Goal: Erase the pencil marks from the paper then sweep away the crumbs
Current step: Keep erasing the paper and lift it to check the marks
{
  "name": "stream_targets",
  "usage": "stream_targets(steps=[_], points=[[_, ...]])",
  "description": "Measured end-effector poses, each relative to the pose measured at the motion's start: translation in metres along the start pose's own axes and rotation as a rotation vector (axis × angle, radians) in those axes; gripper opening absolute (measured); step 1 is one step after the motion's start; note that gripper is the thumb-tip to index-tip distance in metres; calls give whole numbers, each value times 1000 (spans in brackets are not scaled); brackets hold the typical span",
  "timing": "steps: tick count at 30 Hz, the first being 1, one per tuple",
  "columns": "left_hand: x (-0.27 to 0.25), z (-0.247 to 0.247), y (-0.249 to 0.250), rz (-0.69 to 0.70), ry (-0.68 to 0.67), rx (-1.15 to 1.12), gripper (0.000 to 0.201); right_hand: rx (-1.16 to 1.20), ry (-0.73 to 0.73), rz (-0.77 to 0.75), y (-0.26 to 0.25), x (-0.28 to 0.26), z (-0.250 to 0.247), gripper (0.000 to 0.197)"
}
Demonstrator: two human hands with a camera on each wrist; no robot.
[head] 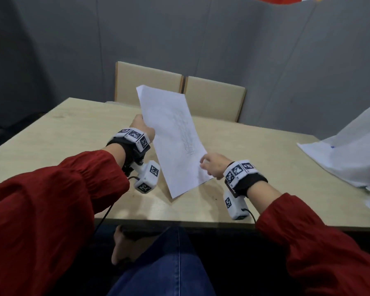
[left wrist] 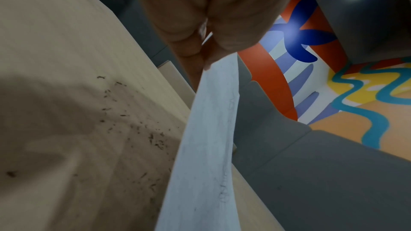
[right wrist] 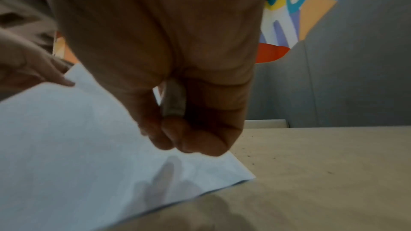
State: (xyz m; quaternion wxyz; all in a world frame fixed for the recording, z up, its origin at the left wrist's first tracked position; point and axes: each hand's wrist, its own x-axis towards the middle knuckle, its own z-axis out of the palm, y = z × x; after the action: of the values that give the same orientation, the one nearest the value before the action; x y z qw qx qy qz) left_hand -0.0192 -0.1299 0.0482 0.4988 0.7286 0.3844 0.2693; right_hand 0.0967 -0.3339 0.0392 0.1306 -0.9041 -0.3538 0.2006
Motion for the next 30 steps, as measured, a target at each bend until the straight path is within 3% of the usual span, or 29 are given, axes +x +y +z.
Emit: stream_targets(steps=[3,8,15,19,23,26,30], points=[[1,-9,-7,-30,3,-6,44,-288,-110,-59,-5,1,11,38],[2,-32,-23,-71,41,24,63,-447,-183,-56,-10,9,22,41],[7,-53,-48,-7,146,253,85,-475,-196,-115,-10,5,24,34],[2,-56,-54,118,113,468,70,-369,-196,-135,-15,4,21,36],[-7,-48,-57,234,-85,640,62,-327,-225,-175,-23,7,21,43],[-17,-36,-60,219,-281,743,57,-330,-190,-179,-31,14,21,41],[-22,-17,-62,194,-450,882,73,-319,-102,-112,-42,25,23,37]])
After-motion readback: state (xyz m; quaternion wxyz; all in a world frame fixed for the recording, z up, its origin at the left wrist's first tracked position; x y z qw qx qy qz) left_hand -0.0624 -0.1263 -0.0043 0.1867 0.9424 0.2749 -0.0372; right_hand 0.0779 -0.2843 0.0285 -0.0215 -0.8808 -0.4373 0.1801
